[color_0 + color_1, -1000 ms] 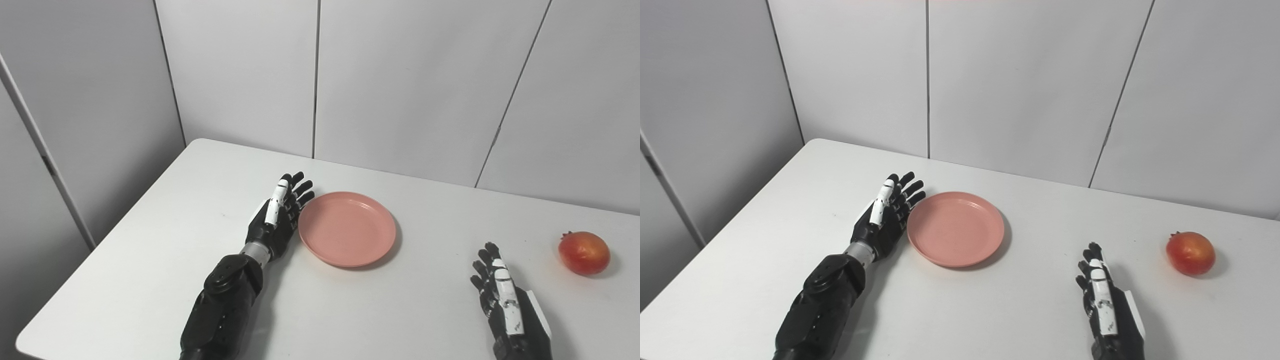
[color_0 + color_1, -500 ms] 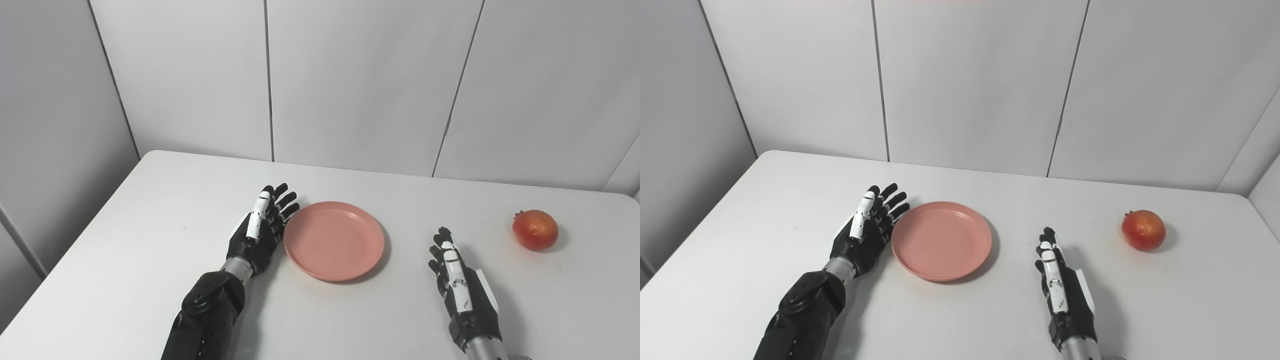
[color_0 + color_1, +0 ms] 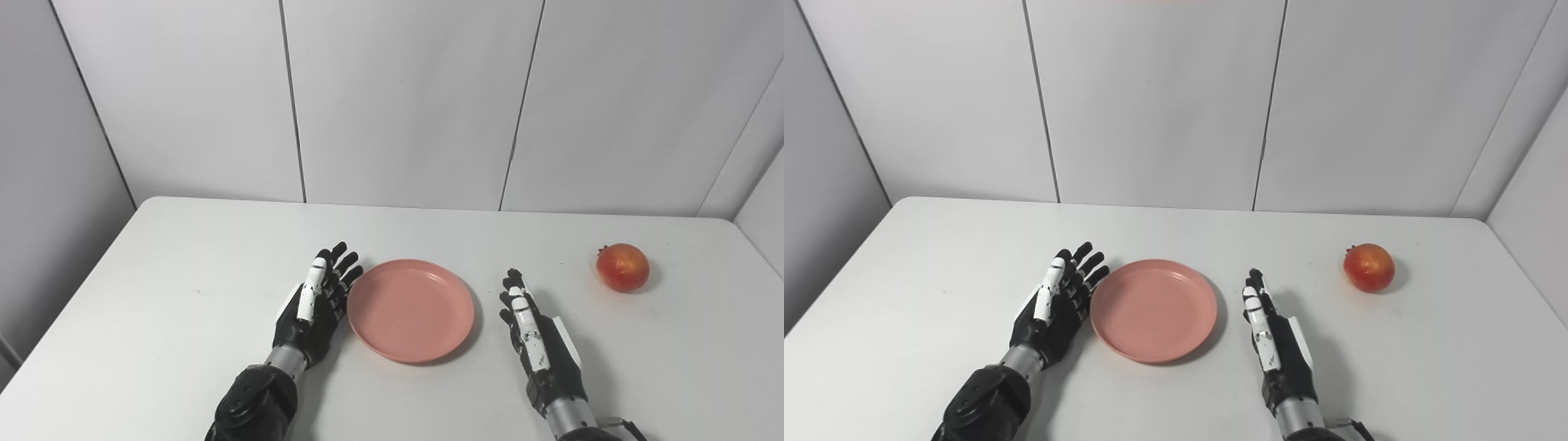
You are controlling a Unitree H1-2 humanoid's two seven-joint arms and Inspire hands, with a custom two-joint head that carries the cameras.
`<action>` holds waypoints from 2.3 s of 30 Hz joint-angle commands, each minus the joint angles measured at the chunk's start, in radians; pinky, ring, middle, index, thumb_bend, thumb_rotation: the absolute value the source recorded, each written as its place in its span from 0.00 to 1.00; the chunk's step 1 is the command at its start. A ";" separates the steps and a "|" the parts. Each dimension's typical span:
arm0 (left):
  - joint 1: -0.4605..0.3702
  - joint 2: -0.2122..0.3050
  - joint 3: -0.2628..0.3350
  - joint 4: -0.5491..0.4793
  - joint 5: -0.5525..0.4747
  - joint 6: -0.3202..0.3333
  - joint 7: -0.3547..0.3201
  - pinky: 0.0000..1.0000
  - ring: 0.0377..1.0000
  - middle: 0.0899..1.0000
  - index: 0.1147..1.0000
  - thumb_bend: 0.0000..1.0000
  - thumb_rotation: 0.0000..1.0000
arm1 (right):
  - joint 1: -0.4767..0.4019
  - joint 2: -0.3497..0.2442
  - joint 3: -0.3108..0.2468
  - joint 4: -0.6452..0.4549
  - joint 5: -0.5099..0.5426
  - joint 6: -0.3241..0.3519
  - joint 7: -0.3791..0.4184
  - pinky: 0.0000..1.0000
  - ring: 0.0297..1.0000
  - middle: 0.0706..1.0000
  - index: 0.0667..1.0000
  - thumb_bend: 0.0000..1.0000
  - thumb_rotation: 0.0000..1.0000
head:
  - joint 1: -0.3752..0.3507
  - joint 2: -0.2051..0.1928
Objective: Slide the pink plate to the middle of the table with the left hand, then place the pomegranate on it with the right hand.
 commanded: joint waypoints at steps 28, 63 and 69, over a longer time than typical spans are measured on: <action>0.031 0.009 -0.001 -0.046 0.049 -0.005 -0.022 0.98 0.96 0.97 0.97 0.39 1.00 | -0.066 0.012 -0.013 -0.075 -0.033 -0.040 -0.037 1.00 1.00 1.00 1.00 0.24 1.00 | -0.121 -0.015; 0.036 0.001 0.038 0.047 0.033 -0.120 -0.039 1.00 0.97 0.97 0.96 0.39 1.00 | -0.180 -0.215 -0.103 -0.118 -0.287 -0.102 -0.112 0.92 0.94 0.95 0.95 0.50 1.00 | -0.258 -0.130; 0.035 0.004 0.040 0.060 0.031 -0.136 -0.046 1.00 0.97 0.97 0.96 0.38 1.00 | -0.209 -0.293 -0.101 -0.091 -0.442 -0.092 -0.137 0.88 0.93 0.94 0.95 0.59 0.99 | -0.272 -0.135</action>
